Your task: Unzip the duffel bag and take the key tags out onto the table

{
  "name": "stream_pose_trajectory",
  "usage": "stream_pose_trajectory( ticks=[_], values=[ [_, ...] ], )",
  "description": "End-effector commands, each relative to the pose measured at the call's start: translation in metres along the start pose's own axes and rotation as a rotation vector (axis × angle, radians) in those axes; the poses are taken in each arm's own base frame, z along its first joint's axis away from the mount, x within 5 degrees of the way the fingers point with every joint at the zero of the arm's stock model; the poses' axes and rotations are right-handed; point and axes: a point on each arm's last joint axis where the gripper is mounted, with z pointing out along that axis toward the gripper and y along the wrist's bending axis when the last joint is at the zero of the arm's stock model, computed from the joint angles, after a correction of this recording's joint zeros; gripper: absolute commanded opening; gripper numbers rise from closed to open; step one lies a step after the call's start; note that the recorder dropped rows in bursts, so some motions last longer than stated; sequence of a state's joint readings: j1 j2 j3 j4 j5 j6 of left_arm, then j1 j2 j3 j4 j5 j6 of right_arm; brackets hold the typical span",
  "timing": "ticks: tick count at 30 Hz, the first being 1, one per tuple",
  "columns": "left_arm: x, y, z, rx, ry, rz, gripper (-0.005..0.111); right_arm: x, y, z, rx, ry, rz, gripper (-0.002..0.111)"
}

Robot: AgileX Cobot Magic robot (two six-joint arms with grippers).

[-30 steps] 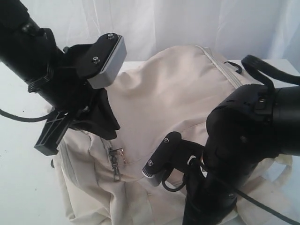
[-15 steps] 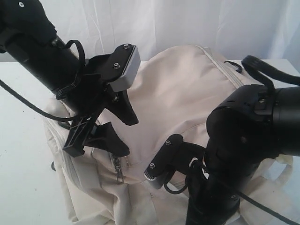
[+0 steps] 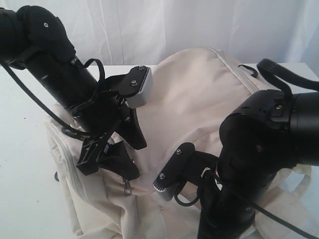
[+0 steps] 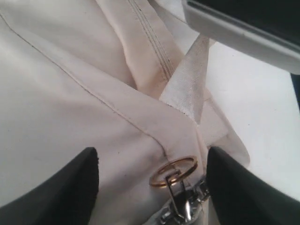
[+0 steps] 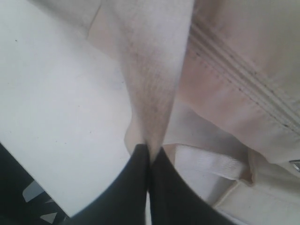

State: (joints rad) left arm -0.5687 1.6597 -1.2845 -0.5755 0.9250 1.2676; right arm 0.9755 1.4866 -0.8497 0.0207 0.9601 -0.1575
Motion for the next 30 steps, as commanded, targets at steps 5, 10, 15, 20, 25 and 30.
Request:
stream_pose_trajectory(
  ticks=[5, 10, 15, 20, 25, 30],
  values=[
    [0.001, -0.006, 0.003, 0.083, 0.011, -0.09, 0.066, 0.01, 0.0, 0.001, -0.021, 0.073, 0.021, 0.0],
    [0.001, -0.009, 0.002, 0.113, 0.017, -0.091, 0.058, 0.009, 0.004, 0.001, -0.059, 0.067, 0.046, 0.0],
    [0.001, -0.008, 0.002, 0.111, 0.018, -0.108, 0.045, 0.009, 0.004, 0.001, -0.059, 0.067, 0.046, 0.0],
    [0.001, -0.009, 0.002, 0.123, 0.021, -0.122, 0.019, 0.009, 0.004, 0.001, -0.059, 0.067, 0.046, 0.0],
    [-0.001, -0.011, -0.001, 0.127, 0.015, -0.135, 0.0, 0.009, 0.004, 0.001, -0.059, 0.067, 0.046, 0.0],
    [-0.009, -0.014, -0.014, 0.1, -0.003, -0.145, 0.0, 0.009, 0.004, 0.001, -0.059, 0.067, 0.046, 0.0]
  ],
)
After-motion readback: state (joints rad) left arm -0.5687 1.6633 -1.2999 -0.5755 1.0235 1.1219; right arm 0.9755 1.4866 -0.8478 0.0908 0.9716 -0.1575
